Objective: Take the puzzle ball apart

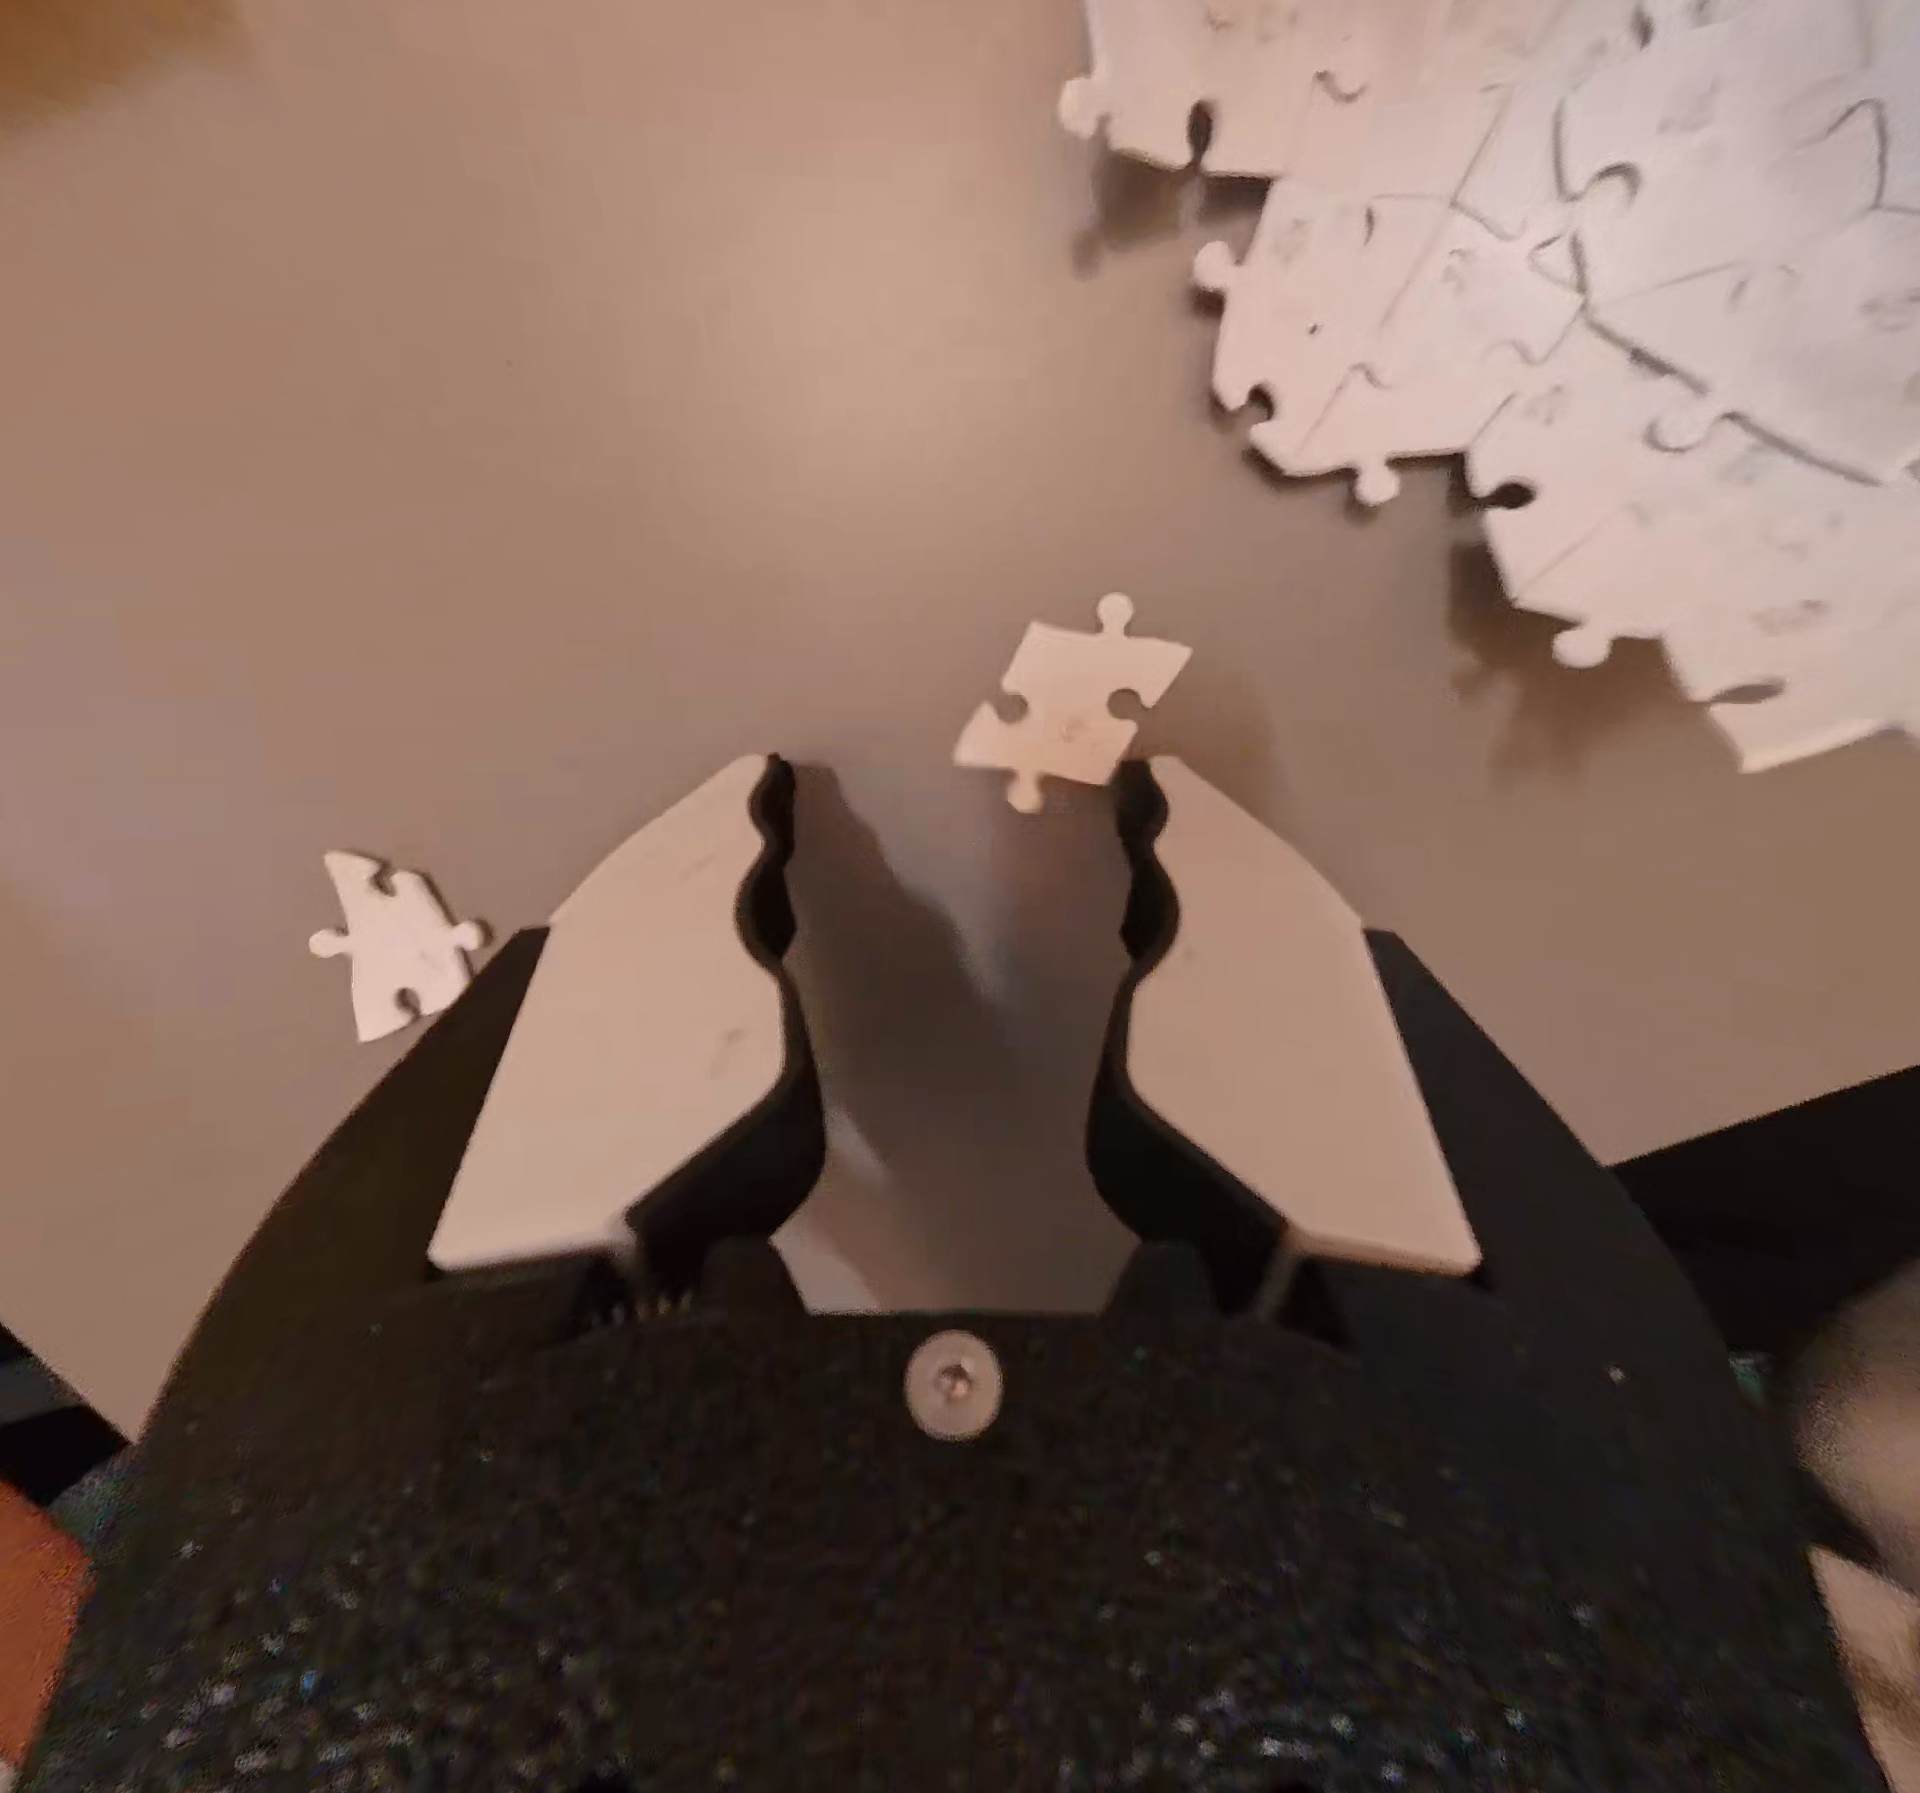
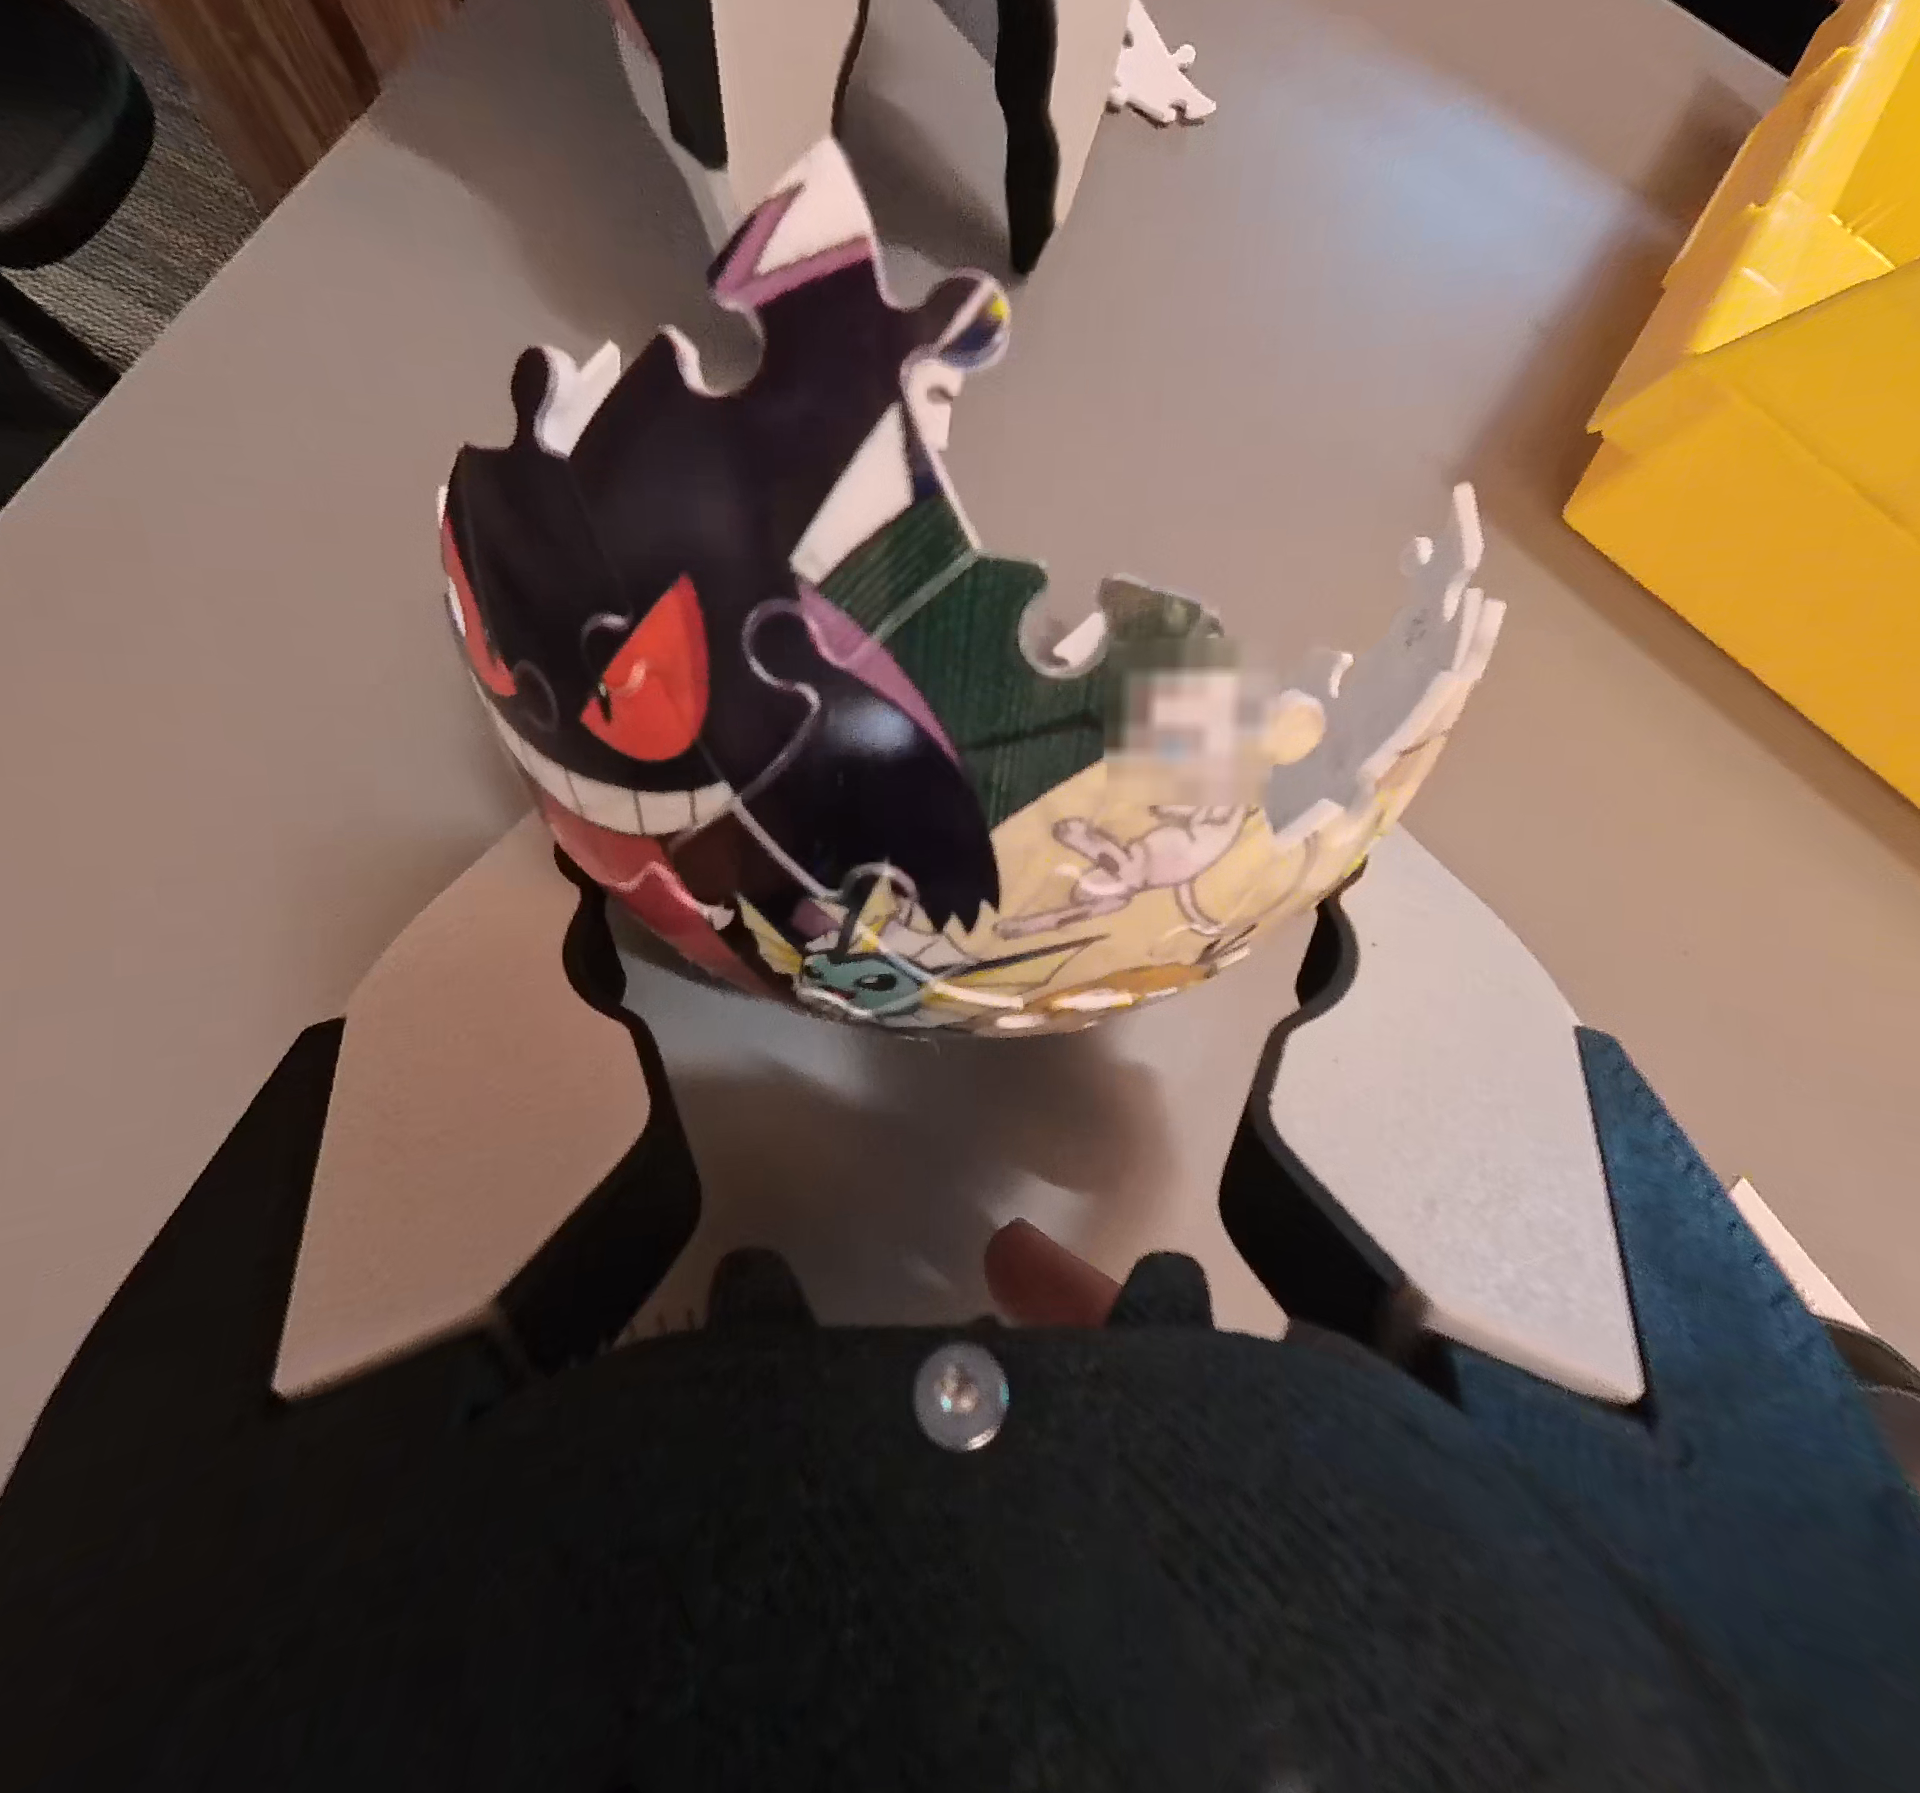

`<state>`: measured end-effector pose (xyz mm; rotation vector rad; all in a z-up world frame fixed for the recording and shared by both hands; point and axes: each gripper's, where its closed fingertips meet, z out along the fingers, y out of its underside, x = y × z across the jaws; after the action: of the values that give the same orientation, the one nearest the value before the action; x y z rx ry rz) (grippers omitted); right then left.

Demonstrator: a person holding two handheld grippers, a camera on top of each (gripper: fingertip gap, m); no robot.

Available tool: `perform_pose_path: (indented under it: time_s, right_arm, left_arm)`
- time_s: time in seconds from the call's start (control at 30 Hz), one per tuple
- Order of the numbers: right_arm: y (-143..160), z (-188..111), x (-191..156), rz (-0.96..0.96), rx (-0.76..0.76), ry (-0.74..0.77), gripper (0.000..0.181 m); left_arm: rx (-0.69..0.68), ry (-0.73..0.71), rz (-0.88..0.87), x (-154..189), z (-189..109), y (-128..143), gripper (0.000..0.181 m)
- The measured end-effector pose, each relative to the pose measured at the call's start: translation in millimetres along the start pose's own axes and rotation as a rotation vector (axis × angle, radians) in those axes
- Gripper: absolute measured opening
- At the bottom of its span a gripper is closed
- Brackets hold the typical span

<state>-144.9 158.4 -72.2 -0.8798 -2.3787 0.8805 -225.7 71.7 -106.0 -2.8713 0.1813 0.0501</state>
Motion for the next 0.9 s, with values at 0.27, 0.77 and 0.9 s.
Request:
perform_pose_path:
  time_s: [0.27,0.77,0.9]
  right_arm:
    - [0,0,-1,-0.012,-0.003,-0.002,0.129]
    - [1,1,-1,-0.015,-0.011,0.001,0.129]
    - [2,1,-1,-0.019,-0.016,0.001,0.129]
  left_arm:
    - [0.068,0.102,-0.102,-2,-10,5,0.057]
    - [0.012,0.162,0.003,23,-4,7,0.02]
    - [0.001,0.163,0.073,28,-6,9,0.021]
